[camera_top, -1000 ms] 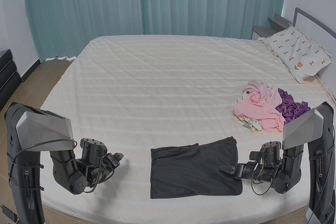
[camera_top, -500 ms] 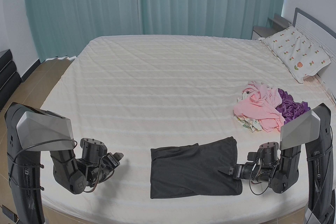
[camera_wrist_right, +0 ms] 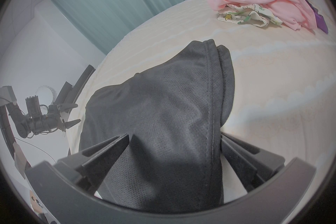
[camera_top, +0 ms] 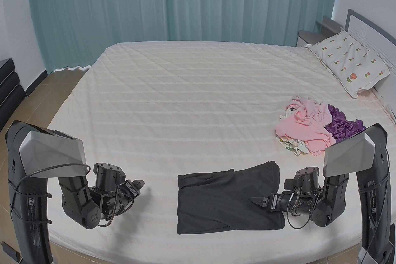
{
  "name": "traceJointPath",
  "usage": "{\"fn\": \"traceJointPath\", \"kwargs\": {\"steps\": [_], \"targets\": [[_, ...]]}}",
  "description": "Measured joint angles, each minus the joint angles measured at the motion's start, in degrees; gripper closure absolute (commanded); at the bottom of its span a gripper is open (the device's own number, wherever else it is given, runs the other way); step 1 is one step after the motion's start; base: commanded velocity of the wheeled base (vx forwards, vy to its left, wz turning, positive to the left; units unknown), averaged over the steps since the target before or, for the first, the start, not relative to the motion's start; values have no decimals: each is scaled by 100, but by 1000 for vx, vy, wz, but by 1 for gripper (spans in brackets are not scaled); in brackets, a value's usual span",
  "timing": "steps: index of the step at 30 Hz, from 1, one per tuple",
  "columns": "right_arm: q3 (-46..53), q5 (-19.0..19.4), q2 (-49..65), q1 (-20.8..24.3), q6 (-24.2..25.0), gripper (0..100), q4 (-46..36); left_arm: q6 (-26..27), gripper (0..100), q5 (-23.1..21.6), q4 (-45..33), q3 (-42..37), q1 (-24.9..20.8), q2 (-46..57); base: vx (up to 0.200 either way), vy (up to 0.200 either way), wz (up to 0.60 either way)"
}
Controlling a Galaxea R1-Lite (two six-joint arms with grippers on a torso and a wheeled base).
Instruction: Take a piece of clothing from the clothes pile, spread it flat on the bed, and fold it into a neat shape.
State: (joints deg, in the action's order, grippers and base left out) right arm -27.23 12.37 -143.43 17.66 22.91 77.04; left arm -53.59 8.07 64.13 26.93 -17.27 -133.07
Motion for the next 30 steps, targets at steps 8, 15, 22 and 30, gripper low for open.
{"fn": "traceJointPath", "kwargs": {"steps": [8, 15, 22, 30], "targets": [[227, 0, 44, -216, 79, 0, 213, 0, 0, 0, 0, -20, 22, 0, 0, 0, 0], [240, -9, -12, -215, 79, 0, 318, -9, 0, -9, 0, -9, 50, -2, 0, 0, 0], [127, 89, -179, 66, 251, 0, 668, -11, 0, -9, 0, 18, 63, -9, 0, 0, 0], [-121, 199, -304, 386, 633, 0, 830, -9, 0, -9, 0, 29, 60, -11, 0, 0, 0]]}}
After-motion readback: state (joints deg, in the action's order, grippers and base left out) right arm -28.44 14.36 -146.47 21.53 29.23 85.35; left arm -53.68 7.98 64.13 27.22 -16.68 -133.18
